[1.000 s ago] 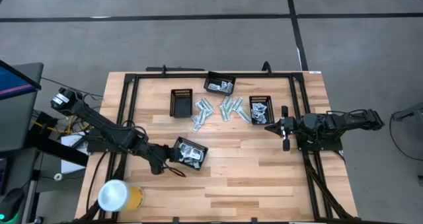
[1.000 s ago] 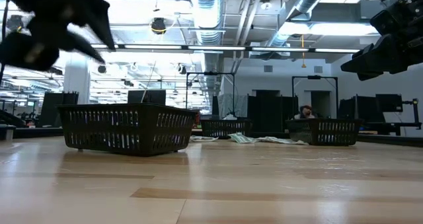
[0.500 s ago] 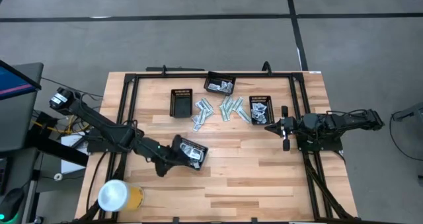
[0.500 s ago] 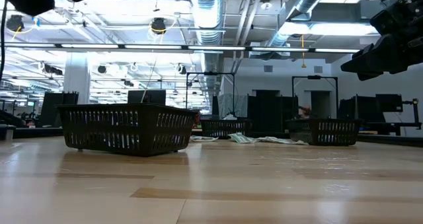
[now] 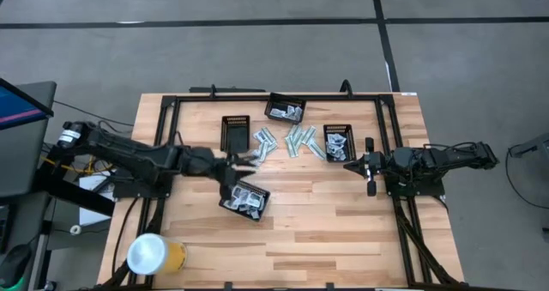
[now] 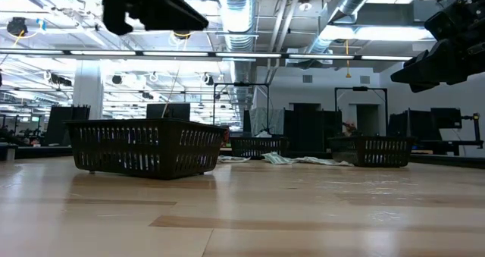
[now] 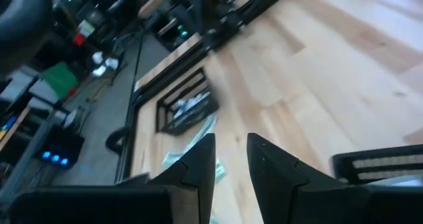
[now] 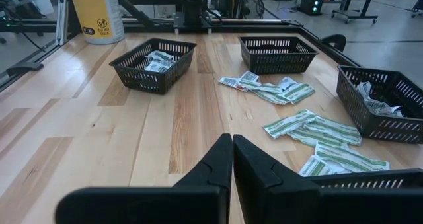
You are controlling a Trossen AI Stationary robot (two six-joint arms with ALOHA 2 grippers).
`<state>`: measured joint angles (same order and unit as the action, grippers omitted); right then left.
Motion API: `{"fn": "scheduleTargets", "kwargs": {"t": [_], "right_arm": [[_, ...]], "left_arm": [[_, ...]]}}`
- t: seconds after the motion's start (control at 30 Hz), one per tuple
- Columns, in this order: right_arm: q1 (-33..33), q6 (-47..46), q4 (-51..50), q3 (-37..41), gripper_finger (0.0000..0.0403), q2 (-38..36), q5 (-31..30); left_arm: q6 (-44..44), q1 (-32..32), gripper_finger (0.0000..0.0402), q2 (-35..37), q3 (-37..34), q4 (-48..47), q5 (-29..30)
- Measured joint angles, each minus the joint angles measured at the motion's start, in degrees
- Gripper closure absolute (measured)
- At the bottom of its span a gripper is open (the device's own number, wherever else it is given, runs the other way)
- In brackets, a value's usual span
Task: Pick & Place First Aid Supplies
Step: Put the green bandage into the left black bin
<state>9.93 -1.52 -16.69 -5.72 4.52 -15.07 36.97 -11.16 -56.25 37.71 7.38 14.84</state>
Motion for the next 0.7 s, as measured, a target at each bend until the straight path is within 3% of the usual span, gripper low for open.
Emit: {"fn": "scheduleTargets", "kwargs": {"t": [0.33,0.7], "right_arm": [[0.02,0.00,0.00,0.00,0.0395,0.02,0.00],[0.00,0.00,-0.02,0.00,0.0395,0.02,0.00]], "left_arm": [[-1.75,6.09,0.0312,0.00,0.00,0.00,-0.53],[-7.74,10.92,0.0312,-1.79,0.04,0.52,3.57]]}}
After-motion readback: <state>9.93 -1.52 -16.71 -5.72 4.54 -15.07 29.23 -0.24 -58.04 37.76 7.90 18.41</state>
